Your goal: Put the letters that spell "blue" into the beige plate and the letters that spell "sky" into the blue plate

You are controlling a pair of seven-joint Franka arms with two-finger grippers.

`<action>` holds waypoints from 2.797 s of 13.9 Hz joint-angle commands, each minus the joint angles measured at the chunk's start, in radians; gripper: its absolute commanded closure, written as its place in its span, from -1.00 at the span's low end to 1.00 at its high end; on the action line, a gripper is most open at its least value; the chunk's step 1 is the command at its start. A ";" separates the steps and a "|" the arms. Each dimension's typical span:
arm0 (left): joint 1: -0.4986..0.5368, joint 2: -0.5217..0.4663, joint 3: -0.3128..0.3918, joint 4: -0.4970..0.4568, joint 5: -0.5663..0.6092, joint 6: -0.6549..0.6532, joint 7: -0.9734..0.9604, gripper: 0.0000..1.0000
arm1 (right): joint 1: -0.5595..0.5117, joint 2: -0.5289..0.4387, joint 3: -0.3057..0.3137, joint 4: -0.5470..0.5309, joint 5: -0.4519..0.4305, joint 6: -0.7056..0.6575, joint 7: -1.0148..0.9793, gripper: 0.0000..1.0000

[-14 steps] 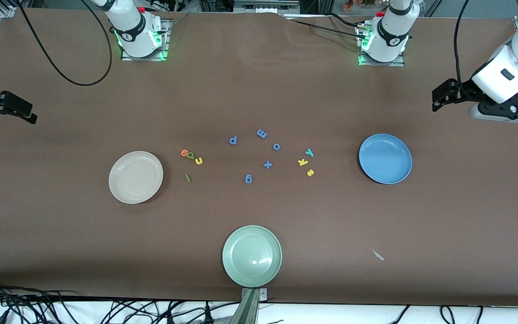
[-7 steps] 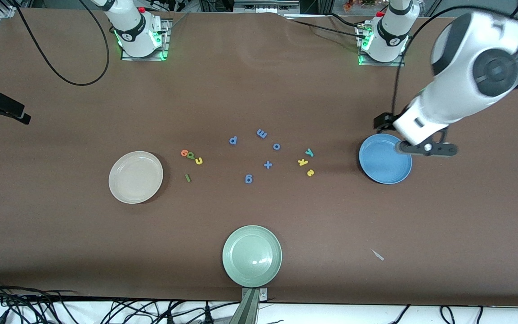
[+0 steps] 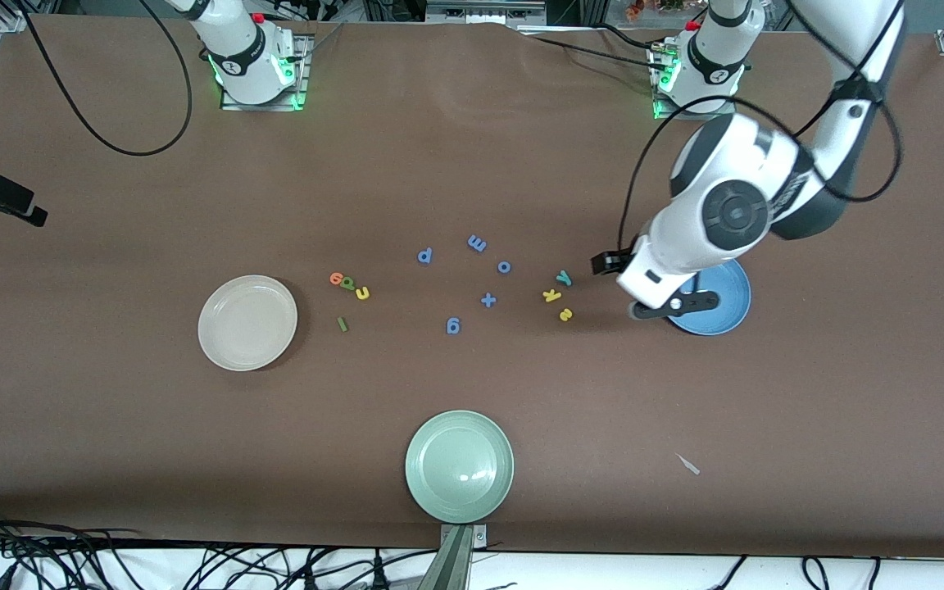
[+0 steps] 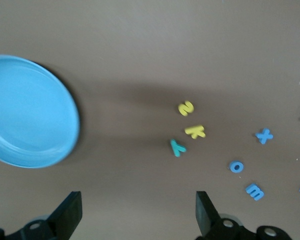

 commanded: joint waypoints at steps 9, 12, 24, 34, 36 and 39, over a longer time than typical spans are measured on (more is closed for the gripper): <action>-0.102 0.137 -0.002 -0.258 0.131 0.479 -0.168 -0.90 | 0.208 0.054 0.009 -0.109 0.021 0.107 0.124 -1.00; -0.112 0.153 0.001 -0.308 0.185 0.547 -0.174 -0.69 | 0.265 0.118 0.011 -0.106 0.022 0.147 0.139 -1.00; -0.099 0.187 0.002 -0.321 0.287 0.623 -0.190 0.23 | 0.408 0.393 0.020 -0.130 0.024 0.497 0.398 -0.99; -0.026 0.095 0.001 -0.315 0.287 0.519 -0.098 0.58 | 0.406 0.520 0.083 -0.132 0.022 0.652 0.176 -0.99; -0.003 0.050 -0.001 -0.312 0.287 0.461 -0.038 0.58 | 0.397 0.540 0.084 -0.133 0.024 0.680 0.051 -0.99; 0.067 -0.009 -0.002 -0.304 0.280 0.355 0.130 0.58 | 0.397 0.551 0.084 -0.179 0.027 0.747 -0.062 -0.99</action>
